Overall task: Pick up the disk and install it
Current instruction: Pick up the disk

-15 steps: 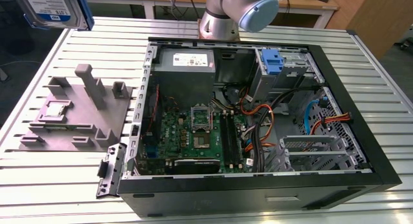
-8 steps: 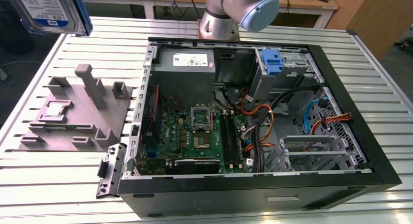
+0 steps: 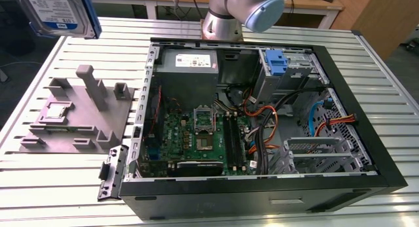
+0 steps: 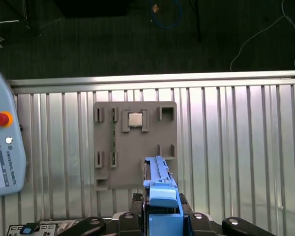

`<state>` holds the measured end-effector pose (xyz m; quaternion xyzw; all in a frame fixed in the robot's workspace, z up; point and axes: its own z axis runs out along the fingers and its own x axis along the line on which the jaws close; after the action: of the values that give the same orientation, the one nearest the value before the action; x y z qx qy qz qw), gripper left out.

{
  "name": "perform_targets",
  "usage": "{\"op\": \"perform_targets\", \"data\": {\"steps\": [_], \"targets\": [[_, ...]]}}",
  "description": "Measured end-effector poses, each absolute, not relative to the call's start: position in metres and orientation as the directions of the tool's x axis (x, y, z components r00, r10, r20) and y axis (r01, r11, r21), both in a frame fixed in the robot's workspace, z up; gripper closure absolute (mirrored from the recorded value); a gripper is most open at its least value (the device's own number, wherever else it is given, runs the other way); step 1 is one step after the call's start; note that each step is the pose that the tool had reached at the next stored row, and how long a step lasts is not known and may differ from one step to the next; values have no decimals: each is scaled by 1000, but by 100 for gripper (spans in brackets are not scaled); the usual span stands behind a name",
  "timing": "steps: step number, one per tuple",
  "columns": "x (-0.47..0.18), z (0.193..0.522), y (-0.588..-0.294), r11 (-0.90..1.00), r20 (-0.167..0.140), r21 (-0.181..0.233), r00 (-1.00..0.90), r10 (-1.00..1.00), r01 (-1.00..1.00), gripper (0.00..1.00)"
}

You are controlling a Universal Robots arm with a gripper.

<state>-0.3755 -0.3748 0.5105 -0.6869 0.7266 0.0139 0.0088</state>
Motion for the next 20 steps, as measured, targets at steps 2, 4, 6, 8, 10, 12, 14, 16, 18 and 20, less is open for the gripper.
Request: {"op": "perform_targets", "data": {"steps": [2,4,6,8,10,12,14,16,18,20], "targets": [[-368,510,-375,56,-32,8,-56,-998,-998,64],[-361,510,-375,56,-32,8,-56,-998,-998,64],[-356,510,-375,56,-32,9,-56,-998,-998,64],[-351,509,-375,56,-32,8,-56,-998,-998,64],[-346,509,-375,56,-32,9,-56,-998,-998,64],[-340,509,-375,56,-32,9,-56,-998,-998,64],[-335,509,-375,56,-32,8,-56,-998,-998,64],[-328,508,-375,56,-32,8,-56,-998,-998,64],[-323,508,-375,56,-32,9,-56,-998,-998,64],[-319,508,-375,56,-32,9,-56,-998,-998,64]]}}
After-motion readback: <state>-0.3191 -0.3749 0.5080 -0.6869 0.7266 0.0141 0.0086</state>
